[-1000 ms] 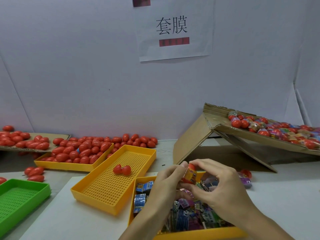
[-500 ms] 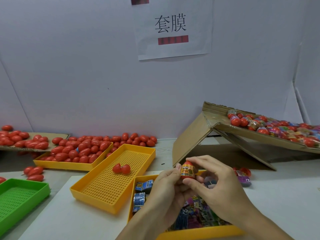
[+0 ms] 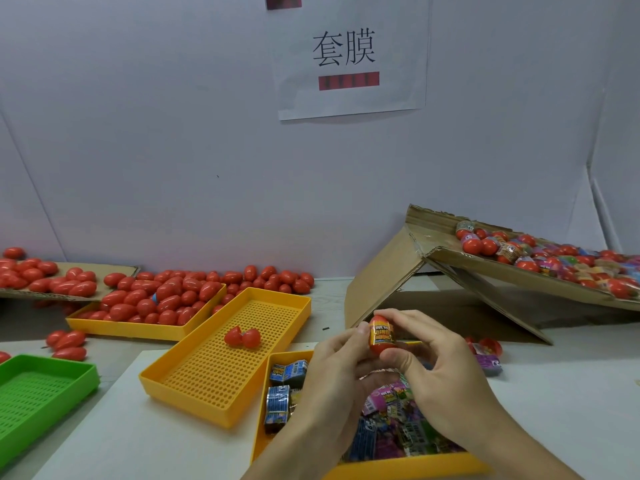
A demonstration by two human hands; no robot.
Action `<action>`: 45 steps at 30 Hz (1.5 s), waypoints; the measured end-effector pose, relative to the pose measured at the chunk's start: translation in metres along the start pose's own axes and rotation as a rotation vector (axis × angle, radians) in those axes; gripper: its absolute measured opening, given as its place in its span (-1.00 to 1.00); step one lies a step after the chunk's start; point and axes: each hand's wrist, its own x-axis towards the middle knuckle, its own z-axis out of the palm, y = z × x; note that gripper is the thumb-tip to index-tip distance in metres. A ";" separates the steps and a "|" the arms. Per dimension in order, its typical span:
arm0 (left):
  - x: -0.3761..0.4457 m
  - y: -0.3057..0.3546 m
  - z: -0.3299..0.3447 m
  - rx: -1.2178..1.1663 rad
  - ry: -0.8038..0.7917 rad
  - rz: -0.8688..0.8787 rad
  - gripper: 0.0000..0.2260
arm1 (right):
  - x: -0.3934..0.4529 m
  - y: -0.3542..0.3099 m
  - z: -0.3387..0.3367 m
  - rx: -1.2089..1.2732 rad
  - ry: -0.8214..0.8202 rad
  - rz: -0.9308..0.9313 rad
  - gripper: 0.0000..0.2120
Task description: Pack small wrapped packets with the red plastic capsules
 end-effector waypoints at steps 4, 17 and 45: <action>-0.003 0.002 0.000 0.326 0.152 0.243 -0.73 | 0.000 0.002 0.001 -0.052 -0.029 0.023 -0.57; 0.002 0.011 -0.017 1.087 0.433 0.810 -0.74 | -0.001 0.003 0.001 -0.152 -0.008 0.040 -0.61; 0.052 0.053 0.018 0.479 0.261 -0.041 -0.76 | 0.002 0.006 -0.001 0.013 0.046 0.110 -0.75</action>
